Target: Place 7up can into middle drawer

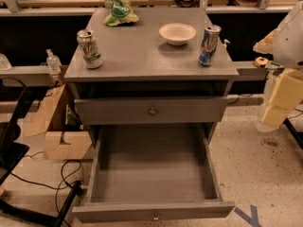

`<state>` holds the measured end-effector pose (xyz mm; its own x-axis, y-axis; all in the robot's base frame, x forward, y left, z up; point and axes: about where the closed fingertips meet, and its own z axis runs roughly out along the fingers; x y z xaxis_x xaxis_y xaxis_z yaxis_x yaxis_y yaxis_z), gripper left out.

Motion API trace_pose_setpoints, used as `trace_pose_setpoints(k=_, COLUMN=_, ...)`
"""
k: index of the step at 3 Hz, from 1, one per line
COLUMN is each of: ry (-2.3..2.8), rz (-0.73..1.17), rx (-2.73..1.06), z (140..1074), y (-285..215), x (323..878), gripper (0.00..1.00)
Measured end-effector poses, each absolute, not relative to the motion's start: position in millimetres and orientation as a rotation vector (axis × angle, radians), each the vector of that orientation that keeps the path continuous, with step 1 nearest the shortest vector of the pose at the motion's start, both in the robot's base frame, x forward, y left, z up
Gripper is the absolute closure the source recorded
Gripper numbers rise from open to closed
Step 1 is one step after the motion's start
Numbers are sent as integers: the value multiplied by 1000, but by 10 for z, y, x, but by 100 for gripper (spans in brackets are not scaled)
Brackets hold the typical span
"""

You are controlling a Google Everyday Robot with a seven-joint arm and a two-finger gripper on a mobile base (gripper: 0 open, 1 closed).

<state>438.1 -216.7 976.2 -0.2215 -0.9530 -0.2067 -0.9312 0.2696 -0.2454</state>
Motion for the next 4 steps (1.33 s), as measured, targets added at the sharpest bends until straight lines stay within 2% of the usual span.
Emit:
trace_pose_setpoints(k=1, ry=2232, rz=-98, rx=-1725, z=9762, y=-2167, x=4381, gripper=0)
trace_pose_setpoints(k=2, ry=2136, rz=-73, rx=-1673, z=9821, y=-2037, x=4665, gripper=0)
trace_pose_setpoints(k=3, ry=1891, rz=80, rx=-1459, z=10141, y=-1703, x=5625, gripper=0)
trace_pose_setpoints(k=4, ry=1666, rz=264, rx=-1273, z=10505, y=-1288, x=6281, gripper=0)
